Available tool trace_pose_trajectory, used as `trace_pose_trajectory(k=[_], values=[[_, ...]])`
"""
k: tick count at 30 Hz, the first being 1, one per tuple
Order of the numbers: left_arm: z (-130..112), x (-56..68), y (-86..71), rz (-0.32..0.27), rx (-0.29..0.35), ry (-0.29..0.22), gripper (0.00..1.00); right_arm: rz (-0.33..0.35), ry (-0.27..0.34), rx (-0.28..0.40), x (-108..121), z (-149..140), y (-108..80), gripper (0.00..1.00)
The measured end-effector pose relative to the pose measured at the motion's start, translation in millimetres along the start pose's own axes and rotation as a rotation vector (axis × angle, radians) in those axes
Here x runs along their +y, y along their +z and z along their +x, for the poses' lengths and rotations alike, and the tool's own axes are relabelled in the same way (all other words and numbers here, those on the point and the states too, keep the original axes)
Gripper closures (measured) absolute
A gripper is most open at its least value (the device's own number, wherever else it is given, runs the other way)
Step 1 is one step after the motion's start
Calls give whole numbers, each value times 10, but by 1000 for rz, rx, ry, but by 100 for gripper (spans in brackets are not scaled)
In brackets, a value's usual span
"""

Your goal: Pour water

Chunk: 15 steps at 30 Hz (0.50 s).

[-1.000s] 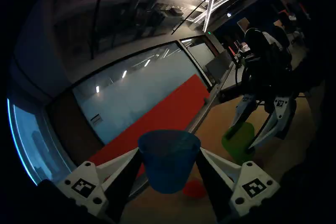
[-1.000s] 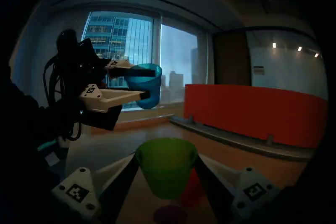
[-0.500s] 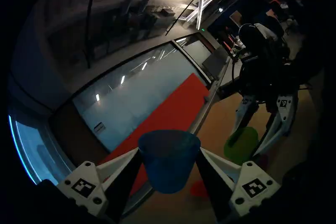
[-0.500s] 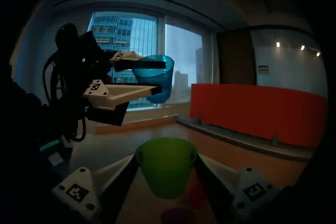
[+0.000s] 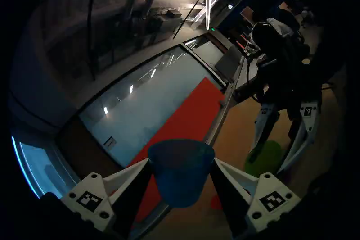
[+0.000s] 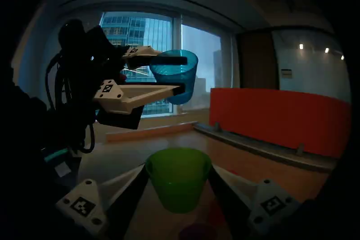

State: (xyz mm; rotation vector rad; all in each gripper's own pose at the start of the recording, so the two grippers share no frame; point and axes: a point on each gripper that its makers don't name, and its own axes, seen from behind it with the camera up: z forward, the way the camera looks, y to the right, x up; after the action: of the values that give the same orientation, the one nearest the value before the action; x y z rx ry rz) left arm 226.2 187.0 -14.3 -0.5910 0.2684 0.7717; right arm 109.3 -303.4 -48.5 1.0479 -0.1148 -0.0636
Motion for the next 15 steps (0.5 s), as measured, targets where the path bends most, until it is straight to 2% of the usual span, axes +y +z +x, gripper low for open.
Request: trace_pose_trajectory(k=[15], values=[[47, 10, 28, -4, -3, 96, 15, 23, -2, -1, -98, -3, 66, 8]])
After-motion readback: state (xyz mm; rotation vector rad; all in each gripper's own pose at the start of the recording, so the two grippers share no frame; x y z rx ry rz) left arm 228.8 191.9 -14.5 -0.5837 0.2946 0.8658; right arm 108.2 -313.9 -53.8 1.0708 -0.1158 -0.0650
